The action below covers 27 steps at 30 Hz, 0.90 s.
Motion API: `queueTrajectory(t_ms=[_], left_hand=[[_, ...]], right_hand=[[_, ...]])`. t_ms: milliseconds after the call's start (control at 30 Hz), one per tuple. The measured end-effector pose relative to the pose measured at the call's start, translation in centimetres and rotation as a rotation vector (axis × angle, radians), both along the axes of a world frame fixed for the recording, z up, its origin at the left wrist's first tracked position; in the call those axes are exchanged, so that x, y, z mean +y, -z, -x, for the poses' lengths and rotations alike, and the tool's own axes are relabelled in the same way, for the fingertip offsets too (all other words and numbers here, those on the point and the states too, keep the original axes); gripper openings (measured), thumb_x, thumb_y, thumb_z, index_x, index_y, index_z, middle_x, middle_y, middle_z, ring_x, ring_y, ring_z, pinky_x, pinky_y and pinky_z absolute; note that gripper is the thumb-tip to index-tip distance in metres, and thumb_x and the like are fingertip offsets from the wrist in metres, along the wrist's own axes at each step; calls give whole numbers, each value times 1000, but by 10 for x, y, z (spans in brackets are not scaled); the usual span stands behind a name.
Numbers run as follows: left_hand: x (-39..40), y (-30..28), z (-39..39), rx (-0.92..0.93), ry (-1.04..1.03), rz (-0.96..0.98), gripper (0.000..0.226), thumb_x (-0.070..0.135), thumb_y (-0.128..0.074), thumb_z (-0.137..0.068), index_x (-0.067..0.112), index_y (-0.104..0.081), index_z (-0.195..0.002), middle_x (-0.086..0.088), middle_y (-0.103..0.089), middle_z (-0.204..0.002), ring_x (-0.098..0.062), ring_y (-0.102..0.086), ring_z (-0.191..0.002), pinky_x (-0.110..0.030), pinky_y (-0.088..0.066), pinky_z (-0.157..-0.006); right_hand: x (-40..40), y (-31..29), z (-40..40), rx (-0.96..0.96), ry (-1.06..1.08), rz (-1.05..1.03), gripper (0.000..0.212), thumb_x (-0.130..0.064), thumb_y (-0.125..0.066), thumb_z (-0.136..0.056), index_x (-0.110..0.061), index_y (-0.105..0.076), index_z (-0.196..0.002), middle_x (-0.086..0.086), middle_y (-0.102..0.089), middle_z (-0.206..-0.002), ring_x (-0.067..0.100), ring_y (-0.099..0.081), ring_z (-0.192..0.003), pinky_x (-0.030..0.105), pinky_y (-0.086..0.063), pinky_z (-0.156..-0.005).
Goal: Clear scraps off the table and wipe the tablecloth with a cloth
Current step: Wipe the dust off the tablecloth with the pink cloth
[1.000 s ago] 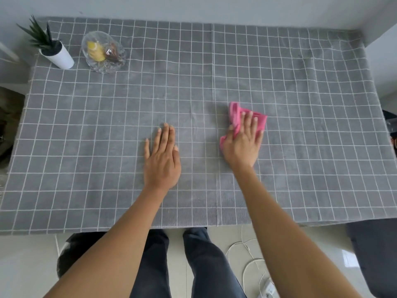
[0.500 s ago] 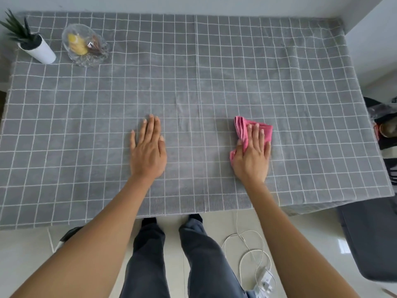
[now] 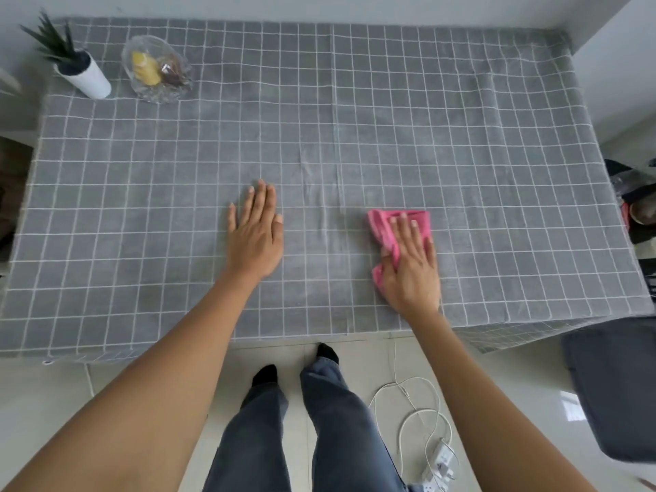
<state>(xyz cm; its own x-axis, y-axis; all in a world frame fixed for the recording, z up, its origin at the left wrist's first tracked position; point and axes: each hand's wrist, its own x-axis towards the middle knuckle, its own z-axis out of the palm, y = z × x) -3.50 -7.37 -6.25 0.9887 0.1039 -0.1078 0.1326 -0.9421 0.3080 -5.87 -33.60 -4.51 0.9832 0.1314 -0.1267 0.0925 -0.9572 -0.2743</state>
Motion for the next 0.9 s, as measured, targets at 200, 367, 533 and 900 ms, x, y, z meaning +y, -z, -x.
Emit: queueTrajectory(t_ms=[200, 367, 533, 900], left_hand=[[33, -5, 53, 27, 91, 29, 56, 38, -5, -99, 19, 1, -151, 5, 6, -159, -9, 12, -145, -39, 13, -116], [57, -3, 96, 26, 66, -40, 55, 39, -2, -99, 21, 4, -151, 6, 9, -158, -10, 11, -146, -44, 9, -118], [57, -3, 98, 0, 63, -32, 54, 36, -3, -100, 22, 2, -151, 7, 6, -158, -10, 8, -146, -44, 6, -119], [57, 0, 98, -25, 58, -41, 54, 34, -6, -100, 20, 1, -152, 5, 3, -159, -12, 4, -147, -48, -1, -119]], right_hand=[[47, 1, 15, -7, 428, -54, 62, -38, -18, -96, -16, -3, -152, 2, -3, -160, 16, 4, -147, 42, 4, -119], [122, -1, 52, 42, 54, 52, 75, -44, -25, -90, -16, 10, -150, 4, 12, -157, 21, 15, -145, 45, 7, -118], [138, 3, 57, 42, -133, 77, 75, -43, -25, -88, -15, 3, -151, 4, 6, -159, 19, 12, -145, 44, 4, -119], [134, 1, 62, 70, 58, 110, 71, -45, -20, -96, -13, 17, -148, 8, 16, -157, 23, 17, -144, 47, 9, -117]])
